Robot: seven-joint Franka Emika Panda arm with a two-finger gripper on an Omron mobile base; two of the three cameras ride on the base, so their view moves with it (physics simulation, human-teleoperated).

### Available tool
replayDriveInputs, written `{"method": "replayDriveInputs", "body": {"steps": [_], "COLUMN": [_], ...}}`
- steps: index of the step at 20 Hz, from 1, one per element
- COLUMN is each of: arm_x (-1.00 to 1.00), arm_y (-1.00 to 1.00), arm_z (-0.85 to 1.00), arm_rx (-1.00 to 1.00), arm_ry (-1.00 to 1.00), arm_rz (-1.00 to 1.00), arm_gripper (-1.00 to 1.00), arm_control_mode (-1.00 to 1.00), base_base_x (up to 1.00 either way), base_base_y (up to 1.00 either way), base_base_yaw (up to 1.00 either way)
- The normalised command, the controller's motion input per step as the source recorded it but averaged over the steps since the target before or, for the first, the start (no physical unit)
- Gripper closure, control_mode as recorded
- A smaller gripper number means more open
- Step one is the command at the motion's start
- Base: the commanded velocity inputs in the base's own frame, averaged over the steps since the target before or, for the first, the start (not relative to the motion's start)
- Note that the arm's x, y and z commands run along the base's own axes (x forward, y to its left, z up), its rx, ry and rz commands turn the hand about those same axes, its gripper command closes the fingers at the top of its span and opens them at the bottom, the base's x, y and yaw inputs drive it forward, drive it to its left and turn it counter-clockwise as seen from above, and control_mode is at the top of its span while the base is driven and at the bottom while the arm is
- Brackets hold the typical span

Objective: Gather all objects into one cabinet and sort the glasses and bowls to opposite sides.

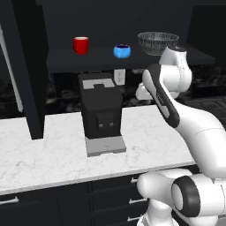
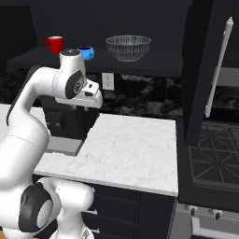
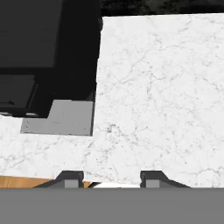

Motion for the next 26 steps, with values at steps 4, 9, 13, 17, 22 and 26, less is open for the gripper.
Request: {"method": "replayDriveInputs", "body": {"steps": [4, 9, 13, 17, 22, 26], "arm_x": [-0.68, -1.0, -1.0, -0.57, -0.38, -0.43], "arm_y": [-0.09, -0.18, 0.0, 0.03, 0.05, -0.01], "arm_z": [0.0, -0.01, 0.0, 0.19, 0.42, 0.04], "arm_rx": [0.0, 0.0, 0.0, 0.0, 0.0, 0.0], "arm_ry": [0.0, -0.06, -0.1, 0.0, 0.0, 0.0], "arm_rz": [-0.04, -0.05, -0.02, -0.04, -0.01, 0.0], "arm_gripper": [-1.0, -1.0, -1.0, -1.0, -1.0, -1.0], "arm_control_mode": [-1.0, -1.0, -1.0, -1.0, -1.0, -1.0], "base_base_x": [0.0, 0.0, 0.0, 0.0, 0.0, 0.0], "base_base_y": [0.0, 0.0, 0.0, 0.0, 0.0, 0.0], "base_base_yaw": [0.0, 0.0, 0.0, 0.0, 0.0, 0.0]}}
